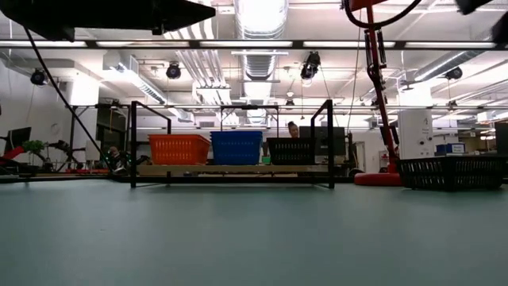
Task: Stack baskets on shelf by color
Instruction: Stack the orange basket on top of the orange baskets on the shelf
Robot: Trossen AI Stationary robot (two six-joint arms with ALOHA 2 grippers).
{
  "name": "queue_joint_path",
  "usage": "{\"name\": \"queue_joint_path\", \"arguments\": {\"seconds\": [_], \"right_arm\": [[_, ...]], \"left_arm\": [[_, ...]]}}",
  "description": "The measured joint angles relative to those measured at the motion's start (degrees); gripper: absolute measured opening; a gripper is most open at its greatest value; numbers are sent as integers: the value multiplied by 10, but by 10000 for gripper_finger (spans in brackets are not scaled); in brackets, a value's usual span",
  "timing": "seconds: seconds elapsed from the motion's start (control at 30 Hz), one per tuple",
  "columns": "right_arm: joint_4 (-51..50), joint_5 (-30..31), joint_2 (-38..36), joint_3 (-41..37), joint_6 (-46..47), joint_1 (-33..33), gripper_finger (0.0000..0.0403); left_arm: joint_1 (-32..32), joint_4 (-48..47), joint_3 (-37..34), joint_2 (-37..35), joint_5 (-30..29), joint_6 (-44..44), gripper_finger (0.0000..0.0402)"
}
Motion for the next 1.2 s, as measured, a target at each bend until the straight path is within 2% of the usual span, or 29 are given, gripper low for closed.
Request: {"name": "queue_joint_path", "arguments": {"seconds": [0.1,0.2,0.53,0.63,0.93,1.07,1.2], "right_arm": [[-11,-44,10,12,45,12,9],[-3,-46,1,9,66,38,9],[4,-46,-46,-8,25,153,13],[17,-46,-40,-12,25,177,38],[36,-32,17,-19,40,233,151],[57,-28,39,-22,45,248,169],[54,-24,63,-34,46,253,165]], "left_arm": [[0,11,0,0,0,0,0],[0,9,3,0,0,1,0],[0,8,5,0,0,0,0],[0,8,5,0,0,-1,0],[0,7,3,1,0,-5,0],[0,3,3,1,0,-6,0],[0,3,3,1,0,-6,0]]}}
